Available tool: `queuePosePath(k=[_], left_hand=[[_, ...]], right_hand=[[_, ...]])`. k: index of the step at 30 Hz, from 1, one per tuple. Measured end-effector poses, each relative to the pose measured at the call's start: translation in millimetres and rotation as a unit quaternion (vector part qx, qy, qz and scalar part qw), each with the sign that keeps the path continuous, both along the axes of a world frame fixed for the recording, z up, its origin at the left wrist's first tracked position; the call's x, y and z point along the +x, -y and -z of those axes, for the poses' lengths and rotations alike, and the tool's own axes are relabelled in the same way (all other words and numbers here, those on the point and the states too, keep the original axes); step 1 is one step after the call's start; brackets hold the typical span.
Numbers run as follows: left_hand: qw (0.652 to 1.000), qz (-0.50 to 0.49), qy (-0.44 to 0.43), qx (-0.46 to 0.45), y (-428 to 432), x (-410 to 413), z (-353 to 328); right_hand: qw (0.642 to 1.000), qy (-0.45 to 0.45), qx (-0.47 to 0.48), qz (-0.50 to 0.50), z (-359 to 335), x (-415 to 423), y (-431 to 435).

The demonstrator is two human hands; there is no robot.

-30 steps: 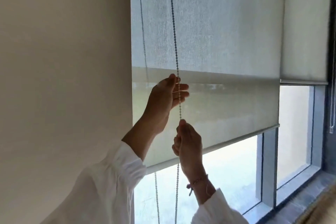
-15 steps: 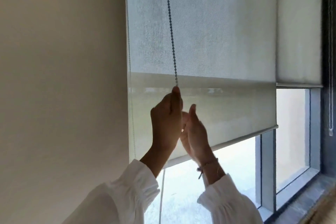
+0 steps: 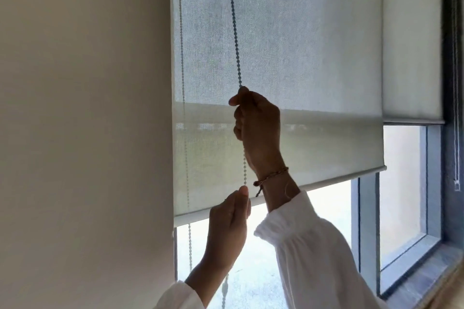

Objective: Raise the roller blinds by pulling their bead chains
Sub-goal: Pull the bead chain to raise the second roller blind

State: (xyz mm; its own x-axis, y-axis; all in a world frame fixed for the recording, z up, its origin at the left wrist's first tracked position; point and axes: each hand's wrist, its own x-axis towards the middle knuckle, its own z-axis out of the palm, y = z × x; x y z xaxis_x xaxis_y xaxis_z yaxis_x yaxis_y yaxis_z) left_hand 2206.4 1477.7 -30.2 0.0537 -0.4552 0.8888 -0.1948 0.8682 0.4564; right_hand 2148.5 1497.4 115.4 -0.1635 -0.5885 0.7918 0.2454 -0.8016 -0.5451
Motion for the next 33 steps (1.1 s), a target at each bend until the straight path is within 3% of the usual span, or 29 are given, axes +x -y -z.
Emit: queuePosePath(k=[3,5,13,17,19,22,25,28,33], left_hand=[[0.988,0.105,-0.029,0.111,4.2,7.7,-9.7],[0.979,0.121,-0.059,0.15,8.0,16.0,-25.0],[0.962,0.245,-0.076,0.095,-19.7,25.6,-140.2],[0.937,0.288,-0.154,0.127,-34.8,17.4,-167.2],[0.946,0.245,-0.191,0.093,-33.7,9.3,-166.9],[0.955,0.2,-0.218,0.03,-32.4,2.0,-165.1],[0.965,0.156,-0.211,-0.02,-37.0,0.9,-161.6],[0.977,0.103,-0.181,-0.052,-35.6,0.8,-140.3],[0.991,0.053,-0.122,-0.011,-23.4,0.4,-79.2]], right_hand=[[0.997,-0.013,-0.05,0.064,4.7,0.4,-2.7],[0.994,-0.004,-0.057,0.094,11.0,-1.6,-4.0],[0.936,-0.078,-0.183,0.289,105.8,11.7,3.5],[0.915,-0.107,-0.211,0.326,133.7,8.8,6.3],[0.932,-0.111,-0.183,0.294,131.9,7.0,6.9],[0.99,-0.055,-0.036,0.124,122.1,3.0,8.5],[0.996,-0.014,0.07,0.047,100.1,-8.7,12.7],[0.996,0.026,0.078,-0.046,61.7,-16.1,5.2],[0.988,0.033,0.061,-0.135,3.5,-16.3,-11.5]])
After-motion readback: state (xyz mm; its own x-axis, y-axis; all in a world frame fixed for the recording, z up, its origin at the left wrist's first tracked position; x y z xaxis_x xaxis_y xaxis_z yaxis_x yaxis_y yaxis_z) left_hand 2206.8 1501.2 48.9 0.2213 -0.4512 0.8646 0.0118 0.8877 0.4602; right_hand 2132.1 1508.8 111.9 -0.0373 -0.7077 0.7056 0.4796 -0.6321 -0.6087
